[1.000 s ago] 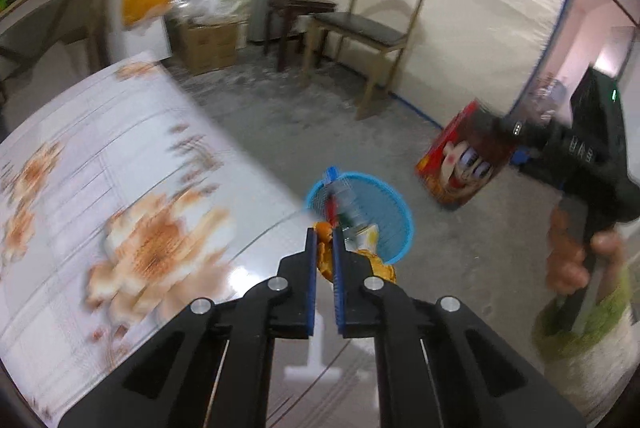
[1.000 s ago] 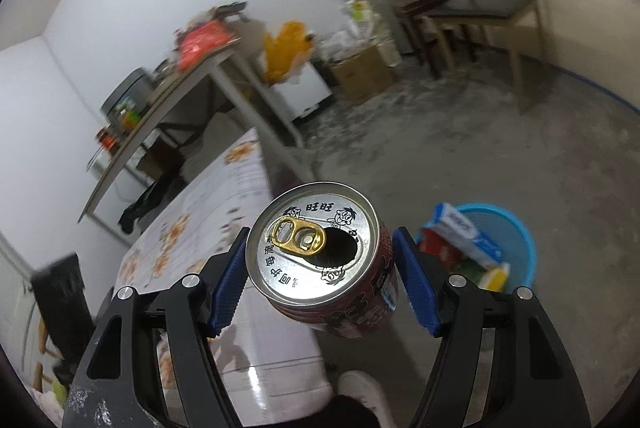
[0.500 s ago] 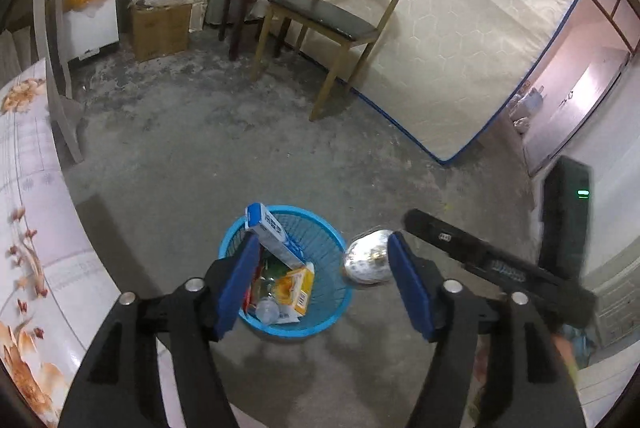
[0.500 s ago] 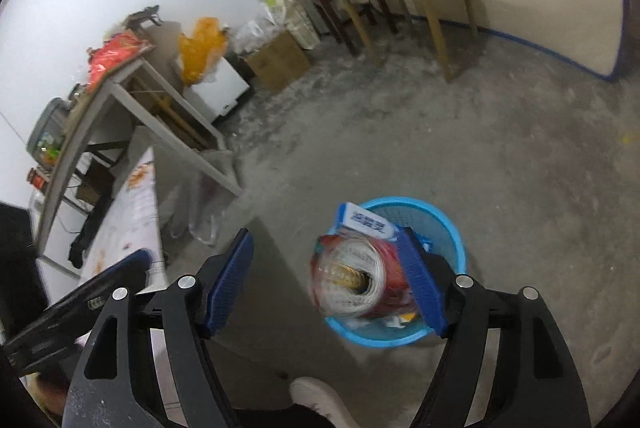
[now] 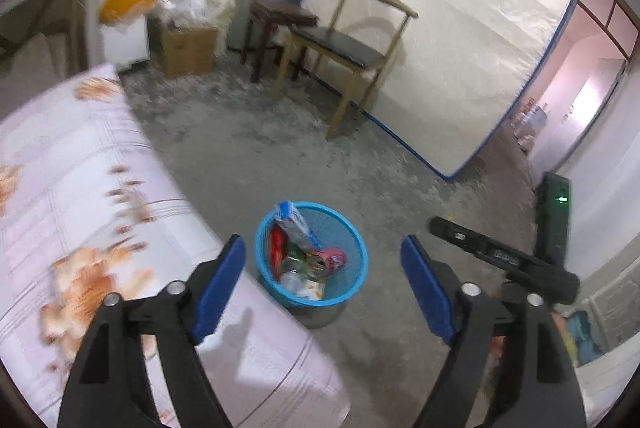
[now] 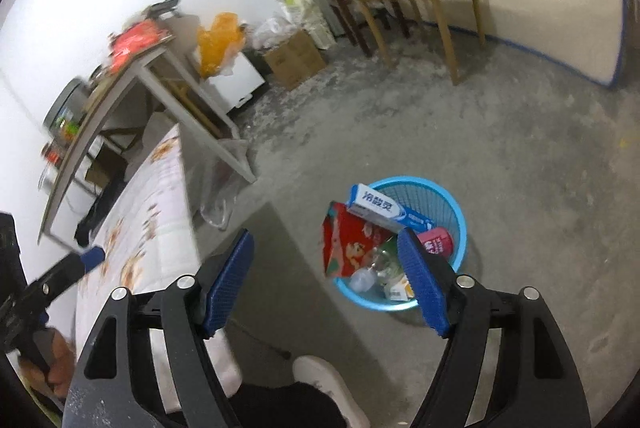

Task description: Collect trash

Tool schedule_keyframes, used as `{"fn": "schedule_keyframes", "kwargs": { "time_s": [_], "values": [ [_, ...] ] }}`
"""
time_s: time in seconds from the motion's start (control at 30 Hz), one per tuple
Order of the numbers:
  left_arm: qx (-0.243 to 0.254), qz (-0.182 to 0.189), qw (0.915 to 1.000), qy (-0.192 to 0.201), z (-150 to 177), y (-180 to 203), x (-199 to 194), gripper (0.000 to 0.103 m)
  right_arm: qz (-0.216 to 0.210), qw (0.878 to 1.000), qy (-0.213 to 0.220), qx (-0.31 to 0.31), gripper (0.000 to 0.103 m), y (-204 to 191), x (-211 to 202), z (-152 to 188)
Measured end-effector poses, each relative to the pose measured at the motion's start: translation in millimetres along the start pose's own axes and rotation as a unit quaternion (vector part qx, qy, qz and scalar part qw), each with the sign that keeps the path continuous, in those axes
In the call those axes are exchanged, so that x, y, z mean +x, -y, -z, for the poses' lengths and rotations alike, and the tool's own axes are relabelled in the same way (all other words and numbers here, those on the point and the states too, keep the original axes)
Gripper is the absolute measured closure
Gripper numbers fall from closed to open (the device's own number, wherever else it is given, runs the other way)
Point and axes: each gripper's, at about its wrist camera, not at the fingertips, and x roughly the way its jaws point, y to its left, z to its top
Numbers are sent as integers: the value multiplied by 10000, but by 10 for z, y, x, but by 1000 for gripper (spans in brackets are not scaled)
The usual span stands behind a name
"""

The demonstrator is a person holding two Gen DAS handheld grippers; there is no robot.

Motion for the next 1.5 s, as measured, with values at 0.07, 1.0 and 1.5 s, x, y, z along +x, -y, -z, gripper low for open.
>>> {"fn": "schedule_keyframes", "kwargs": {
  "time_s": [0.07, 1.0, 1.5],
  "values": [
    [-24, -169, 9997, 168, 130, -41, -251, 8, -41, 9995, 70, -321, 23, -244, -197, 106],
    [-1624, -3093, 9349, 625, 1720, -456, -1740, 6, 941, 9504, 785, -2858, 8, -1908, -903, 1671],
    [-1335, -3596, 9234, 101, 1793, -272, -1499, 6, 1455, 9656, 439, -2110, 8, -1364, -886, 1648]
  ]
}}
